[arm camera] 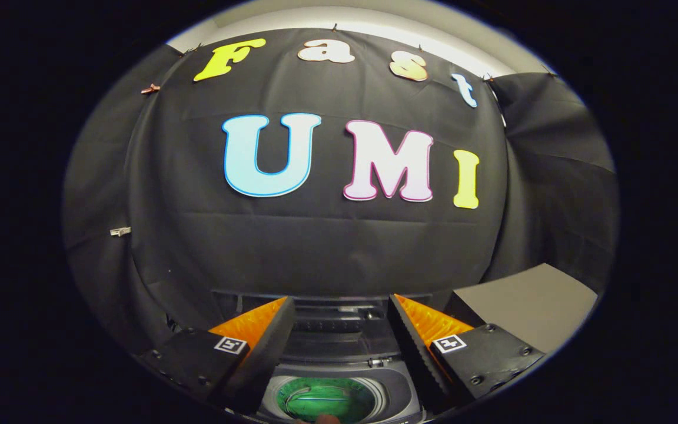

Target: Put the clothes into the washing machine and then close the washing machine lid.

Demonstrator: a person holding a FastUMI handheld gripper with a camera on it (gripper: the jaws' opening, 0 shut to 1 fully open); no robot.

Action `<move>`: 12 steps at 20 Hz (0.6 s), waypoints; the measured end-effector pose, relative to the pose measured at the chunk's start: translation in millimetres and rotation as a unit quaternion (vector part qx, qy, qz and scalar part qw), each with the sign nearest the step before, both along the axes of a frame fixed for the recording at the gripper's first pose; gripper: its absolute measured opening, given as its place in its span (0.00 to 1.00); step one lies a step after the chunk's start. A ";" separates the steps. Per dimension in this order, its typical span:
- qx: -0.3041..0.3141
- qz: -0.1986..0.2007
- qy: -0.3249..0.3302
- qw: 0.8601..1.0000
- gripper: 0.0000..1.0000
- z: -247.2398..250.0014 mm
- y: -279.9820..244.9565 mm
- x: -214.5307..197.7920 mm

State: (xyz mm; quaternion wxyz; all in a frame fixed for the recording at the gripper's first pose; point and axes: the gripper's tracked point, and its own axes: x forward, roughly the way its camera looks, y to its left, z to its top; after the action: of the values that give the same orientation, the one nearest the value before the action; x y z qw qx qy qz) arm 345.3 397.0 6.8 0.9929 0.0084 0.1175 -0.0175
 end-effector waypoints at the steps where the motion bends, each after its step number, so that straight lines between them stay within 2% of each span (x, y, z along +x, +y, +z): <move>1: 0.000 0.005 0.005 1.000 0.98 1.6 3.5 10.9; 12: 0.020 0.019 0.080 0.996 0.99 -49.1 20.5 98.8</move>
State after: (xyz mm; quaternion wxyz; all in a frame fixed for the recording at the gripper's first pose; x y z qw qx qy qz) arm 444.1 417.5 -42.3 0.9801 0.0250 0.1968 0.0035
